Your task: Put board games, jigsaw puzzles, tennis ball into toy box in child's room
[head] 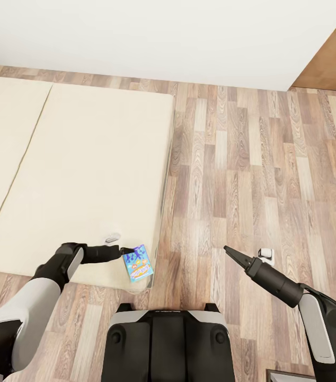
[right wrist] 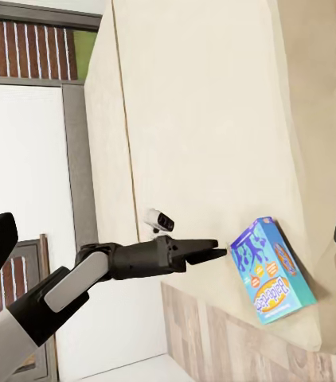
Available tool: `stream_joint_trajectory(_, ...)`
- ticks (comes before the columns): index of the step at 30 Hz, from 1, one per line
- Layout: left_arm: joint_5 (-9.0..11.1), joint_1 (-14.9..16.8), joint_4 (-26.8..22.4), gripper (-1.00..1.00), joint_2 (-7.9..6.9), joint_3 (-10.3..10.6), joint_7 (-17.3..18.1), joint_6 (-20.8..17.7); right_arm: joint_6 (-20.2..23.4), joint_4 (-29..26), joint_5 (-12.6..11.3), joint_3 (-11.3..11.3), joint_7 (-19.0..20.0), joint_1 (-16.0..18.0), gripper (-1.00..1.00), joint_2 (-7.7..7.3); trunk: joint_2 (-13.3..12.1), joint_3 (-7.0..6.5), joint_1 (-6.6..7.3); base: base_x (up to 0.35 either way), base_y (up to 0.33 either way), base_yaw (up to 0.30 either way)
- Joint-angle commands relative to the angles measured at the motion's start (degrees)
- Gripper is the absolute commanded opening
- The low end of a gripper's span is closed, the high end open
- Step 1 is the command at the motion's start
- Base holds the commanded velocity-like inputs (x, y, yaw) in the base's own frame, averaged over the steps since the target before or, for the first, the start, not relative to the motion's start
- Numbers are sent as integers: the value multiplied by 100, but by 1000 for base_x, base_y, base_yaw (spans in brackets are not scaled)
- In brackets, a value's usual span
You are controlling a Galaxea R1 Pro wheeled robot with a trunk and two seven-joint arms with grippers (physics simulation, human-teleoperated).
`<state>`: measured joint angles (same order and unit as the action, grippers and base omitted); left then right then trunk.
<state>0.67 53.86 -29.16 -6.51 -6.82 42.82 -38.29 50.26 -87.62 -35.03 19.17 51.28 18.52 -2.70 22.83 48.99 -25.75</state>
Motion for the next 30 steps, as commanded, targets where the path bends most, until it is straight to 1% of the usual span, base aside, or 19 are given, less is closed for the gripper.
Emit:
stream_joint_trajectory(1,10,2,-2,100,11,-21,-61,-47,25,-1,-4,4,14,2,100,1,9,6,-3,0,0,0)
stream_joint_trajectory(3,20,2,-2,100,32,-21,-245,-42,24,-1,-4,4,14,2,100,4,9,6,-3,0,0,0)
stream_joint_trajectory(8,35,2,-2,100,65,-21,-410,-39,24,-1,-4,6,15,2,100,0,9,6,-3,0,0,0)
stream_joint_trajectory(19,25,2,-2,100,154,-20,-470,-41,26,-1,-4,8,21,2,100,1,9,6,-3,0,0,0)
stream_joint_trajectory(30,19,2,-2,100,315,-13,-476,-53,27,-1,-4,8,17,2,100,-1,9,6,-3,0,0,0)
